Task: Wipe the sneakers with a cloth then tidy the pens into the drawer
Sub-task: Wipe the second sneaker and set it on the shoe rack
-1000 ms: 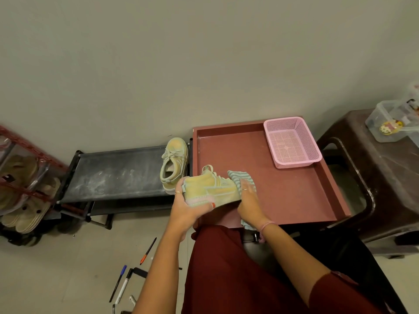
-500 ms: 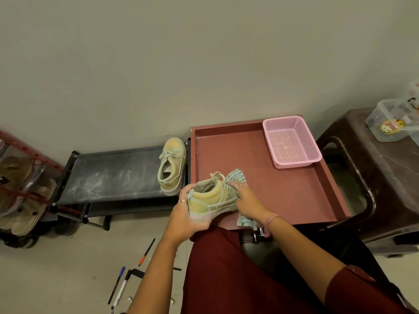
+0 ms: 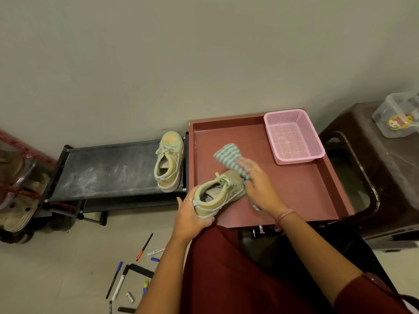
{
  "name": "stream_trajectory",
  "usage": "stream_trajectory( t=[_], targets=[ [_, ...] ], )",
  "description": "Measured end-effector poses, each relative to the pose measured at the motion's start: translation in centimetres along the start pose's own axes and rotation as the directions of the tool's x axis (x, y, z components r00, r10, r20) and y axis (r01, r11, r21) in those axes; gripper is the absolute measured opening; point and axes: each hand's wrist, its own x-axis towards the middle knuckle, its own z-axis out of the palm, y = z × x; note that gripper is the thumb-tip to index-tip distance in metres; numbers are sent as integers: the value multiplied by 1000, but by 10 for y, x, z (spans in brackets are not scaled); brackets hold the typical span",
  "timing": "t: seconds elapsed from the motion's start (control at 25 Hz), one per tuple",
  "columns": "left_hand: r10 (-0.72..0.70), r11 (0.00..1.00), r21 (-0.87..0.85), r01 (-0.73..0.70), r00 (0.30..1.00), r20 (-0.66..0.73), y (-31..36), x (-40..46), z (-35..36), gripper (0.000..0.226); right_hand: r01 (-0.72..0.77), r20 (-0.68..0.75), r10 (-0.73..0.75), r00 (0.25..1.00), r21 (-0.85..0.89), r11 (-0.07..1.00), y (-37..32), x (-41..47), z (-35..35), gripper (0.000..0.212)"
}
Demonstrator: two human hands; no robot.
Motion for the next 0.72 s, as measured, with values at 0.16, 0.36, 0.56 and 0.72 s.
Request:
stream_trajectory(
  t=[0.16, 0.36, 0.56, 0.72],
  targets=[
    [4, 999, 32, -3, 999, -33, -3, 4, 8, 79, 183, 309, -87, 947, -300, 936, 40, -6, 14, 56],
    [6, 999, 53, -3, 998, -57, -5, 2, 14, 76, 144, 270, 53, 961, -657, 740, 61, 49, 6, 45],
    [6, 997, 71, -2, 999, -54, -6, 4, 16, 74, -62, 262, 275, 925, -608, 791, 26, 49, 31, 36],
    [1, 995, 104, 5, 998, -56, -9, 3, 17, 74, -185, 367, 315, 875, -349, 919, 9, 44, 6, 41]
  ],
)
